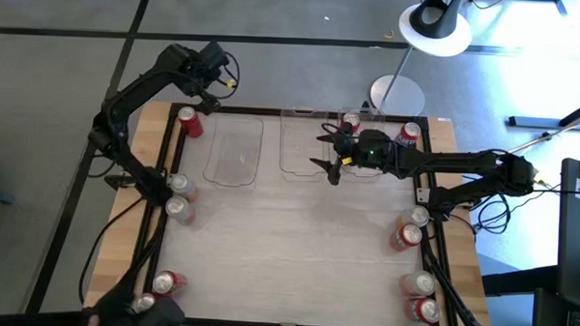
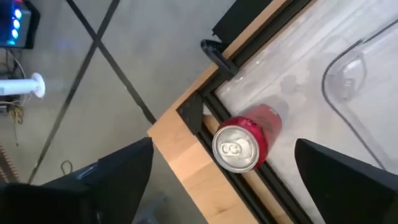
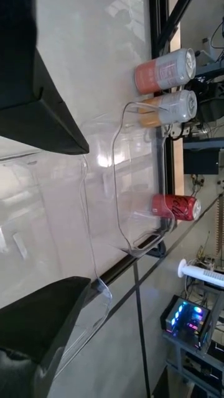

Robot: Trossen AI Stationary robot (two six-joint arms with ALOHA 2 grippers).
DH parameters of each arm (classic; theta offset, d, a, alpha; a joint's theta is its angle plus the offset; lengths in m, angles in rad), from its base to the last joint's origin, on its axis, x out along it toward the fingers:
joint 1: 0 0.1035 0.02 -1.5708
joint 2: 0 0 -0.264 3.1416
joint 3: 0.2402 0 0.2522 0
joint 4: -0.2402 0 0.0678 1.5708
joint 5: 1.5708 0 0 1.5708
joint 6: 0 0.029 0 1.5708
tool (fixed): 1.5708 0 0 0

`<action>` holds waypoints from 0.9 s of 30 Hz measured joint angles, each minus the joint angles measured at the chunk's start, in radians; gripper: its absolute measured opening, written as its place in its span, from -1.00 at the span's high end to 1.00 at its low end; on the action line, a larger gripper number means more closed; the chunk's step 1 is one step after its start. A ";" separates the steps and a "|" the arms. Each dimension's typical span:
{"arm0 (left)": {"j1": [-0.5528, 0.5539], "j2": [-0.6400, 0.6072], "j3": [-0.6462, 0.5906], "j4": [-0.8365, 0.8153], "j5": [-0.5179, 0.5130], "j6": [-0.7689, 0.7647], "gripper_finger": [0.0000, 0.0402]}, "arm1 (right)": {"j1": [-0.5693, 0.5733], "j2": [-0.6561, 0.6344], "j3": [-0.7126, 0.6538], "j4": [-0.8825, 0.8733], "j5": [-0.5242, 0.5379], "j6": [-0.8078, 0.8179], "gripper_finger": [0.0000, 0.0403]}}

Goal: Sort soda cans
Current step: Move the bottom red black soda can to the center

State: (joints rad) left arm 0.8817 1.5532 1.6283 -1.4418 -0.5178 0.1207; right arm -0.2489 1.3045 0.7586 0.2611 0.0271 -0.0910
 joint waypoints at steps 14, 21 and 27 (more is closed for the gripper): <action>0.038 0.184 -0.003 -0.132 -0.060 -0.007 -0.82 | 0.000 0.064 0.000 0.025 -0.001 0.008 -0.67; 0.100 0.264 -0.003 -0.130 0.002 -0.040 -0.82 | 0.000 0.076 0.000 0.022 -0.019 0.010 -0.67; 0.109 0.321 -0.003 -0.129 0.020 -0.053 -0.82 | 0.001 0.076 0.000 0.025 -0.019 0.011 -0.67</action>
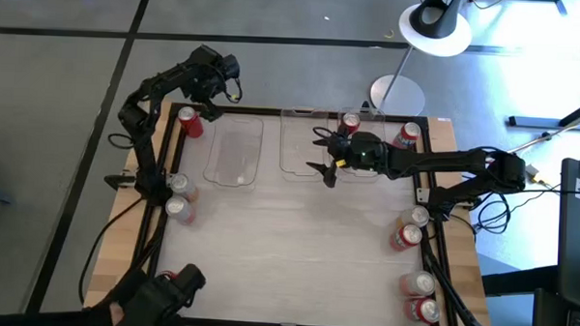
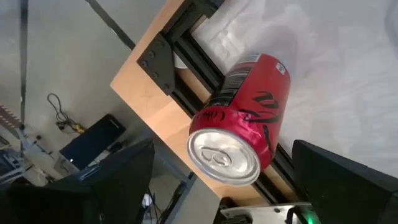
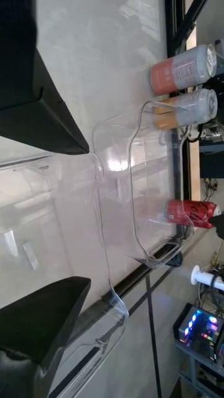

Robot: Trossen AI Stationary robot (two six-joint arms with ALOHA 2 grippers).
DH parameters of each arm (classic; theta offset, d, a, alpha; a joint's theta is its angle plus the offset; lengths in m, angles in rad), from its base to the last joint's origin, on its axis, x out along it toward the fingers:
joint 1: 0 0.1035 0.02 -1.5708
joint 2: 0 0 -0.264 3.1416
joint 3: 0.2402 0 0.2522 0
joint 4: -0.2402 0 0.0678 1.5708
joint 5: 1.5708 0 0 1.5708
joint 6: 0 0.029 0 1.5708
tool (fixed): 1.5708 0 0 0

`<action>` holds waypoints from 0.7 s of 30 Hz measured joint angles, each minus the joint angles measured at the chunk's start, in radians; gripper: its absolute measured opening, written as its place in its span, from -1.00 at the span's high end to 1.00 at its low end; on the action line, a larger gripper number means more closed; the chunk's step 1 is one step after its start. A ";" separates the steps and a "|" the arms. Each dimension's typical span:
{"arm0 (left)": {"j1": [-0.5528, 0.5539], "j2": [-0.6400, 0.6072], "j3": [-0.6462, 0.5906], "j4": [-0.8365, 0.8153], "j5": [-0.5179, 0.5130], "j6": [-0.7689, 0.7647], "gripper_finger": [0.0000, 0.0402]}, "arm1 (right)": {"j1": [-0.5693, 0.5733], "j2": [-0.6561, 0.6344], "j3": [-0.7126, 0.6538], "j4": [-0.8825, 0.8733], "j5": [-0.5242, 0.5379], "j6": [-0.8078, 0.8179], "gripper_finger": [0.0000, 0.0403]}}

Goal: Sort soda cans
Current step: Move the bottom red black soda can to the center

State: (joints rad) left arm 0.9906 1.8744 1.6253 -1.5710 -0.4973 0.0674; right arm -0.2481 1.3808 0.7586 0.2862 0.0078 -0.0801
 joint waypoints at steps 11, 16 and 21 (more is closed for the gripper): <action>-0.047 -0.080 0.000 0.000 0.144 -0.026 -0.82 | 0.000 -0.004 0.000 -0.011 0.000 0.000 -0.67; -0.185 -0.274 0.001 0.054 0.241 -0.081 -0.82 | -0.001 -0.048 0.060 -0.171 0.000 -0.002 -0.67; -0.358 -0.466 0.002 0.170 0.245 -0.168 -0.82 | -0.001 -0.075 0.159 -0.372 0.001 -0.007 -0.67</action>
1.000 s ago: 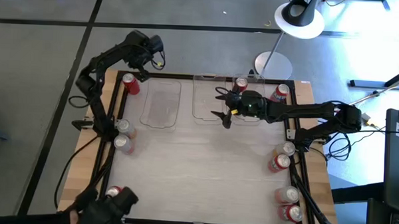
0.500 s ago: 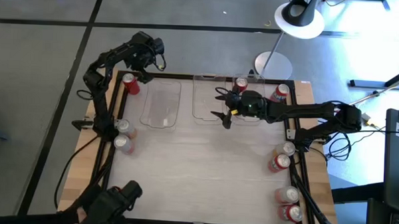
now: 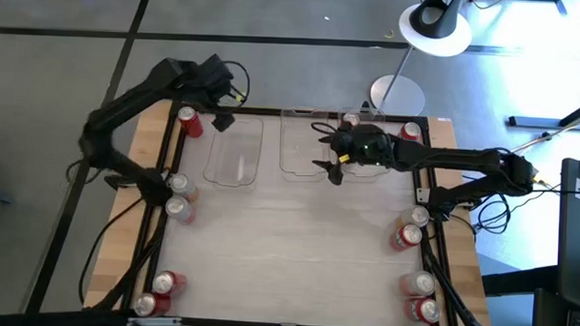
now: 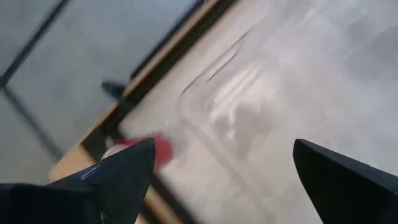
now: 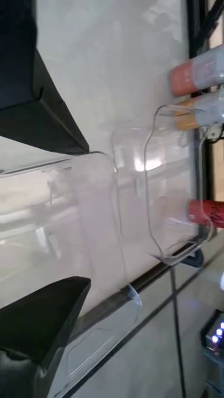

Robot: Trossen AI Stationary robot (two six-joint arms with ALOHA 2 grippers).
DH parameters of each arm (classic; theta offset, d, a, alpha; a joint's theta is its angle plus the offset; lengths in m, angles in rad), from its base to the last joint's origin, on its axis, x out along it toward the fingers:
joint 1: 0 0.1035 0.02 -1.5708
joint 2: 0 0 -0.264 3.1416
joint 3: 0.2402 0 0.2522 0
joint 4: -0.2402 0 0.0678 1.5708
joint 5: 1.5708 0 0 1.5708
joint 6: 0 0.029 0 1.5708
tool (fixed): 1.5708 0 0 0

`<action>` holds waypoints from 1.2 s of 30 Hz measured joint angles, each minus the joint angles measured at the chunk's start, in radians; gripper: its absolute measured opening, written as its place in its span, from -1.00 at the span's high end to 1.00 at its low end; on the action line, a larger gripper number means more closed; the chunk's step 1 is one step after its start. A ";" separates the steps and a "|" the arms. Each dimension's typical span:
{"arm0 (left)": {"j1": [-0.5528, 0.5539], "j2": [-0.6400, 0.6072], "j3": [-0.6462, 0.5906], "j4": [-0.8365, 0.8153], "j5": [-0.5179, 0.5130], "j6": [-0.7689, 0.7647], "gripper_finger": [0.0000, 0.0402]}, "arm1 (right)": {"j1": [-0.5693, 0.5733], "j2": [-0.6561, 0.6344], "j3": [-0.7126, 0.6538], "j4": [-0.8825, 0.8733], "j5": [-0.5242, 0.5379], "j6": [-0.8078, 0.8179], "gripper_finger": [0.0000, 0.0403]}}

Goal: Sort soda cans
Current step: Move the bottom red black soda can to the center

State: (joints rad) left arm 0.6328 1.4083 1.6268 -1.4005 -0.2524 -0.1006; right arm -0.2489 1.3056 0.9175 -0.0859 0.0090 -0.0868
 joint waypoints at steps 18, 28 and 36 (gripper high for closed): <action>-0.635 -0.170 0.000 -0.137 -0.121 -0.596 -0.82 | 0.052 -0.002 0.077 -0.112 -0.001 0.003 -0.67; -0.890 -0.094 0.000 -0.169 -0.071 -0.829 -0.82 | 0.088 -0.002 0.077 -0.122 -0.001 0.000 -0.67; -1.158 -0.010 0.000 -0.141 -0.026 -1.040 -0.82 | 0.127 -0.002 0.077 -0.142 -0.001 0.008 -0.67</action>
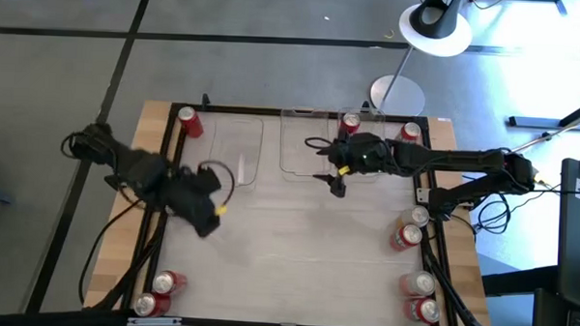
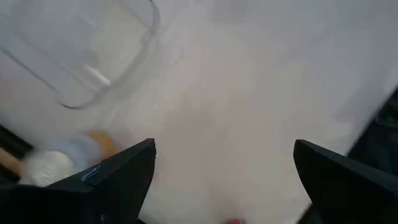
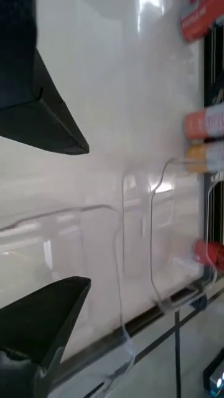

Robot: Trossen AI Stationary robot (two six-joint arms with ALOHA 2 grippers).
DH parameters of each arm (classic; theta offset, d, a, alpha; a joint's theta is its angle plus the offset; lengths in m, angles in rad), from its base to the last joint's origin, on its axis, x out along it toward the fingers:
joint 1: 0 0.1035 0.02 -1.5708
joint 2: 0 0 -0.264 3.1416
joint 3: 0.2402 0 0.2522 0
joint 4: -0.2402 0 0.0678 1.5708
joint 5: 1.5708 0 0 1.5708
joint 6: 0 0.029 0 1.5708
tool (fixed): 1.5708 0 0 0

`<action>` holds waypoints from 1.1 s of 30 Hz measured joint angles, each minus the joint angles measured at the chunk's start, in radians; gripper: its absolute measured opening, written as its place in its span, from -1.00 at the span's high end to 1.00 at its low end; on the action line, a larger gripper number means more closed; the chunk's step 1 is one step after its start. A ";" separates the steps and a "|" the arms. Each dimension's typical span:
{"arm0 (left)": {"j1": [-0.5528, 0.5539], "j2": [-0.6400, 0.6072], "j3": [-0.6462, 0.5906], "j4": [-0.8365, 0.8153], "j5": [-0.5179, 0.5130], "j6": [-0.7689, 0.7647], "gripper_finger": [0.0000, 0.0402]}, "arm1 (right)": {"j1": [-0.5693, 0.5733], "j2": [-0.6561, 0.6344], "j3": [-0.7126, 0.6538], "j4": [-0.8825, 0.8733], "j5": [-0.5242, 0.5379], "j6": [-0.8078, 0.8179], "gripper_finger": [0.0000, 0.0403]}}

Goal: Sort soda cans
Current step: Move the bottom red black soda can to the center

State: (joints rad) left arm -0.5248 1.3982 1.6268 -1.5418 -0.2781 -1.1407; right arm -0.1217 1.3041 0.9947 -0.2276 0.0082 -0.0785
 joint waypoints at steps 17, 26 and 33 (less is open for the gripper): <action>-0.410 0.266 0.000 0.219 0.404 -0.540 -0.82 | 0.150 0.000 0.000 0.002 0.074 0.007 -0.67; -0.587 0.286 0.000 0.259 0.425 -0.905 -0.82 | 0.162 0.000 0.000 0.016 0.101 0.020 -0.67; -0.623 0.315 0.000 0.210 0.424 -0.915 -0.82 | 0.162 0.000 0.000 0.049 0.101 0.021 -0.67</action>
State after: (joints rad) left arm -1.1481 1.7135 1.6264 -1.3319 0.1460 -2.0553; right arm 0.0399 1.3045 0.9947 -0.1789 0.1097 -0.0578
